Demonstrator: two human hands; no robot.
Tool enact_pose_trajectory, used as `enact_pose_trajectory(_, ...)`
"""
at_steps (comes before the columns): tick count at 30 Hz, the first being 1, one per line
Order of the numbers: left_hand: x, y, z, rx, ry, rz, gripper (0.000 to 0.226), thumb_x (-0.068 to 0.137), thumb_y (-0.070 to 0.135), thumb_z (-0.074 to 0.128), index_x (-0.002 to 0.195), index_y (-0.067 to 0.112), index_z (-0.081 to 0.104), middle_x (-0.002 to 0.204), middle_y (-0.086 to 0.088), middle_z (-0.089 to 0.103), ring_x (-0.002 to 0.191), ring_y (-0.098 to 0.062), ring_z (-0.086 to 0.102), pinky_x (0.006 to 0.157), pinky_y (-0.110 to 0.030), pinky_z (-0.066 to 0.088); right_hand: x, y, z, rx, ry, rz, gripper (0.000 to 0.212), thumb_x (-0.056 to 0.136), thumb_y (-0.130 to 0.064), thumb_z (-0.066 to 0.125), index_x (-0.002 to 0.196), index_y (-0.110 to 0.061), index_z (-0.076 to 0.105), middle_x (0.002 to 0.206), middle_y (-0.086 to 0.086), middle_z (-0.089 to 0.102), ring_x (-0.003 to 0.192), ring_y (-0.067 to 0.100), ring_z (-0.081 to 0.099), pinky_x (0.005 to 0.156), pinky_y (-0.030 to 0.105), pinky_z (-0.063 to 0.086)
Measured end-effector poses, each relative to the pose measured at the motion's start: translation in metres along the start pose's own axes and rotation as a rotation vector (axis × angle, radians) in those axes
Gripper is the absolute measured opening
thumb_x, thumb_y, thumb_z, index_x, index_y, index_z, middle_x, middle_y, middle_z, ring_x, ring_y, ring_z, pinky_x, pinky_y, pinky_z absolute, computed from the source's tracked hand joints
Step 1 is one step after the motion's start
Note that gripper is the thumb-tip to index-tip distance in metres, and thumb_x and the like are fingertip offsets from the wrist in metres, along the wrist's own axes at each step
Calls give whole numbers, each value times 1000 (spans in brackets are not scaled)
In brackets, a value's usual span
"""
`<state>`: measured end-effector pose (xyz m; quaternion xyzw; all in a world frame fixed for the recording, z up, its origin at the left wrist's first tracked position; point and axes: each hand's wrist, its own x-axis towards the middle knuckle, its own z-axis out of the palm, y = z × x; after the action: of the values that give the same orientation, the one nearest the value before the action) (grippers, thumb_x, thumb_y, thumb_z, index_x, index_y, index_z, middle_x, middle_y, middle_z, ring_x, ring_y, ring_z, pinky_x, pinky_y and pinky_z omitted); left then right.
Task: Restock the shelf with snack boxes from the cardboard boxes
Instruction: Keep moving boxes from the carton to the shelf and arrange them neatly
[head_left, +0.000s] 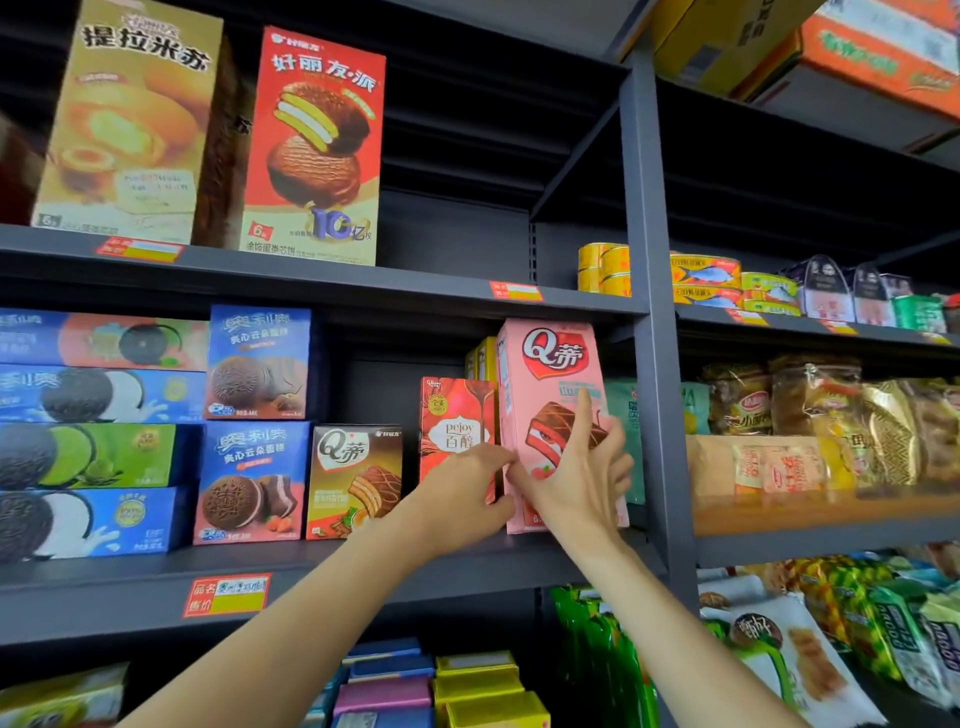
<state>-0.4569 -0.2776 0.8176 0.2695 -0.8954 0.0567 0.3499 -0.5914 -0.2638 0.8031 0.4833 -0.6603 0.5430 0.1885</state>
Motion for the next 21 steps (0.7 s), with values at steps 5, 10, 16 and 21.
enact_pose_trajectory(5,2,-2,7,10,-58,-4,61,88,15,51,145,15,30,146,-3,39,134,-16,37,110,-25,30,4,10,12,40,-21,-15,108,73,-43,71,150,-24,-2,148,16,2,129,41,19,108,48,22)
enact_pose_trajectory(10,4,-4,6,57,-30,-7,59,89,12,48,145,16,30,149,-4,35,136,-17,33,109,-24,26,13,14,21,7,-84,-22,111,75,-47,69,149,-21,-9,147,17,-1,126,42,23,108,49,26)
enact_pose_trajectory(16,4,-7,5,94,3,-23,57,89,11,48,144,15,33,146,-3,39,132,-17,38,104,-20,30,23,14,27,-77,-174,-11,117,76,-54,68,148,-19,-17,149,20,-10,133,44,16,109,55,24)
enact_pose_trajectory(21,6,-8,10,156,25,-24,54,88,11,47,141,13,37,142,-3,41,130,-19,40,102,-22,32,26,16,32,-120,-233,-3,111,80,-55,64,148,-20,-17,149,20,-16,138,44,4,110,58,21)
